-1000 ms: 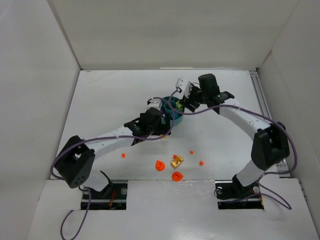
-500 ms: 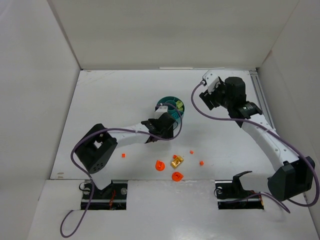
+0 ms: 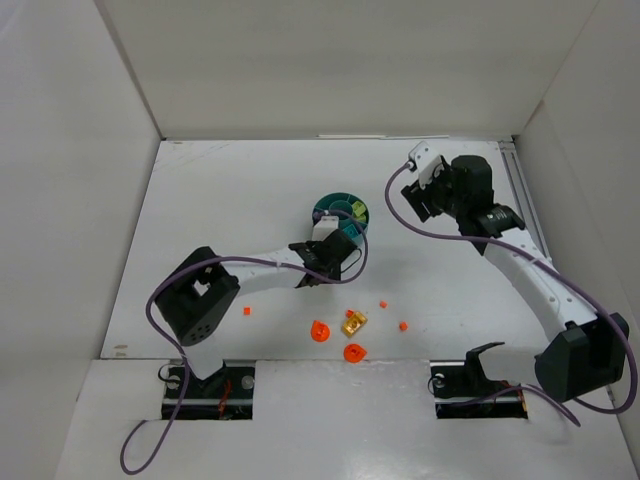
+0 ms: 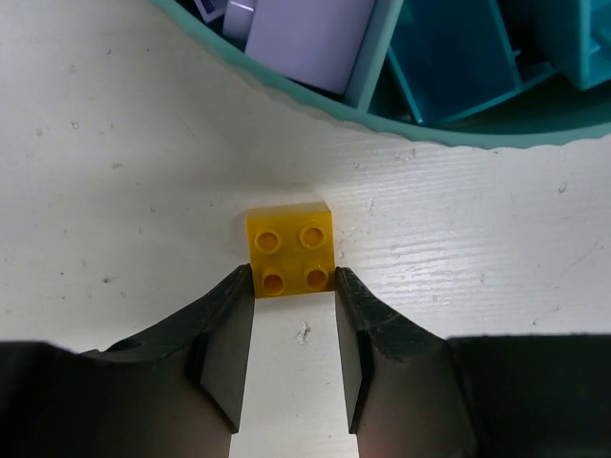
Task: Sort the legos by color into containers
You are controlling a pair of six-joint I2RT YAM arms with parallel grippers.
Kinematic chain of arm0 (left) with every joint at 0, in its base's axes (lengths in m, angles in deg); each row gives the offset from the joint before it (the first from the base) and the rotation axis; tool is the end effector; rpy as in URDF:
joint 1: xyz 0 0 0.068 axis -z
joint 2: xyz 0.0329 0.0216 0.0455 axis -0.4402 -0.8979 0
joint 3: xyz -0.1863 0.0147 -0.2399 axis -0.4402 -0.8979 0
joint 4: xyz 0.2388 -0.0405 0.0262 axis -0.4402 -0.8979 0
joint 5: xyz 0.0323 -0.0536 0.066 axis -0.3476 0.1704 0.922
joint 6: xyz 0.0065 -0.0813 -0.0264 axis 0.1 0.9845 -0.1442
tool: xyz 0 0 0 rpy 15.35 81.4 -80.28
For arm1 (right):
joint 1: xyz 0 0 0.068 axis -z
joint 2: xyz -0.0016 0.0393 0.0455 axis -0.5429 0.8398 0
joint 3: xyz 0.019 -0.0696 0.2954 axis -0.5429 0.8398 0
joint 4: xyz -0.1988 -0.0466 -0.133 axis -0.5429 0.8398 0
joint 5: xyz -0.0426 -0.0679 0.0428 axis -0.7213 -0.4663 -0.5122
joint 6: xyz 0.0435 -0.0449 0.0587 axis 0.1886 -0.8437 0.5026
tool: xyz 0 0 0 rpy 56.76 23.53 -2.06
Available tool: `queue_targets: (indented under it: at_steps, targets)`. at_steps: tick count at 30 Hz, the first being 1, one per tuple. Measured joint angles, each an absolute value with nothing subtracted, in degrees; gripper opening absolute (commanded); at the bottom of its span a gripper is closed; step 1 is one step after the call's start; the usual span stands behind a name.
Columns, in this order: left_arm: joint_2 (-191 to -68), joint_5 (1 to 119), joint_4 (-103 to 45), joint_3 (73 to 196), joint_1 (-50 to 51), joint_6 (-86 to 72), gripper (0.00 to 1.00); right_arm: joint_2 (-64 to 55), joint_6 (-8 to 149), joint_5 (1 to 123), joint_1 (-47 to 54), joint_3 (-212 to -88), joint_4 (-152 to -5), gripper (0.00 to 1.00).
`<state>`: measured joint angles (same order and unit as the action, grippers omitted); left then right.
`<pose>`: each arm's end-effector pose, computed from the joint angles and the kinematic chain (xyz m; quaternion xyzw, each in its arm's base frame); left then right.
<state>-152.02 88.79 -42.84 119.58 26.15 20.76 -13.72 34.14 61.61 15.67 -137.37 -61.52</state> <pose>0.2408 -0.2678 0.1896 0.0442 0.9323 -0.1095 0.3418 0.2784 0.0964 0.3521 -0.3691 0.7653 -0.0023 0.5274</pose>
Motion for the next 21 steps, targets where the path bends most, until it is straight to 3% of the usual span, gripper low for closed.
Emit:
queue_targets:
  at_steps: [8,12,17,21]
  targets:
    - [-148.17,89.34,-45.53,119.97,26.28,20.45,0.15,-16.1,34.16,61.43,16.39,-136.12,-61.56,0.7]
    - [-137.59,90.06,-46.58,120.23,26.09,18.83,0.2,-18.81,34.45,61.43,18.14,-134.39,-61.45,0.78]
    - [-131.65,89.18,-46.64,127.05,20.75,14.22,0.21,-21.94,35.28,61.17,22.23,-132.67,-61.5,1.0]
    - [-135.69,87.65,-45.05,134.68,13.59,10.07,0.21,-24.56,35.34,60.95,24.35,-131.01,-61.45,1.0]
